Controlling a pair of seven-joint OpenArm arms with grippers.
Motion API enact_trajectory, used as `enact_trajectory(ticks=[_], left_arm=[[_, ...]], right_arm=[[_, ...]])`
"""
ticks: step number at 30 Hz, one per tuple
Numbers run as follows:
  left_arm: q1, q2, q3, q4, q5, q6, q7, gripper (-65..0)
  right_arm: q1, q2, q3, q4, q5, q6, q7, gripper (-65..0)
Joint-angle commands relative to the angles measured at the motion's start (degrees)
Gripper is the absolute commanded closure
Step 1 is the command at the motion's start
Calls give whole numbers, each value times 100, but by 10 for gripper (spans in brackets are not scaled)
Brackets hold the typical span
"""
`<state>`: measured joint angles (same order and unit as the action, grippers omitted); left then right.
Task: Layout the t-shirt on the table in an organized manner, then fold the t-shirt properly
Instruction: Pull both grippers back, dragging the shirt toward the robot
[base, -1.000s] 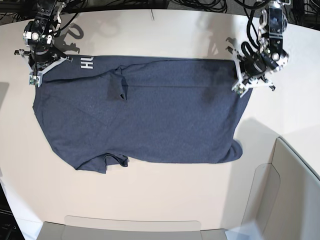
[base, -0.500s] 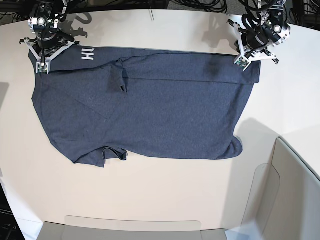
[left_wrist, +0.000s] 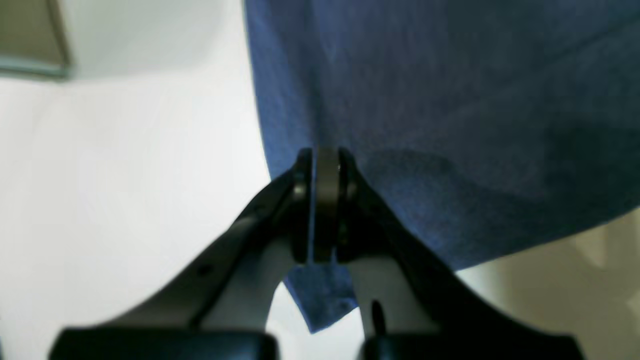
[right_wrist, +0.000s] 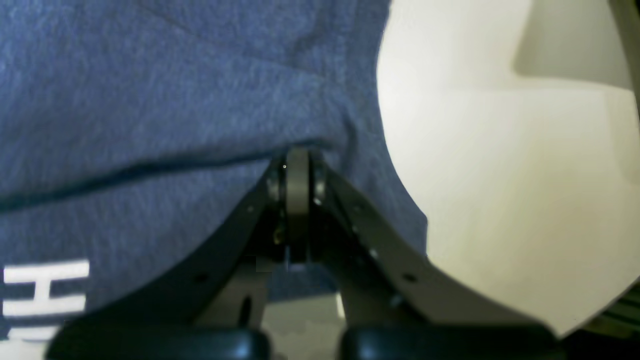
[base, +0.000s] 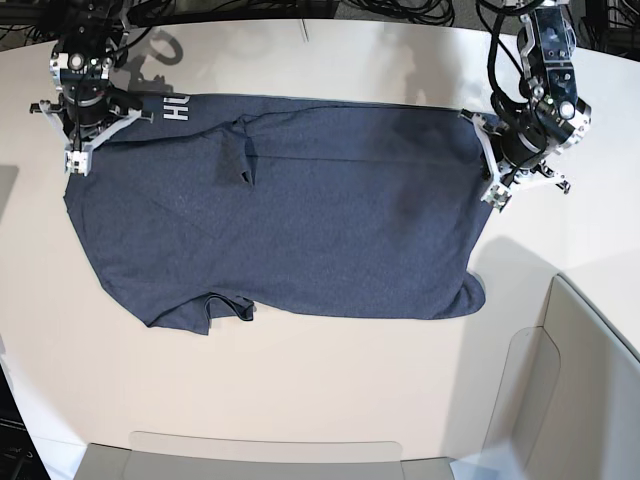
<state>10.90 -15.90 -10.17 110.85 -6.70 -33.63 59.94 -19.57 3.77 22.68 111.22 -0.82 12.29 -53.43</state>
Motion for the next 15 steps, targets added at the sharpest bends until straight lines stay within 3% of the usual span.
enact_trajectory(ticks=[1,10,15], left_arm=[[-171,-76,-24,-30,-29,35,-91,0],[-294,-76,-33,-1269,-29,35,-161,0],[-92,-76,-68,-1199,-20,44,-161,0]], right_arm=[[72,41,22,-23,-28,-21,99,0],[36,58,22,-489,-37,-21,99,0],[-43,58,22,-489,-37,-21,99,0]])
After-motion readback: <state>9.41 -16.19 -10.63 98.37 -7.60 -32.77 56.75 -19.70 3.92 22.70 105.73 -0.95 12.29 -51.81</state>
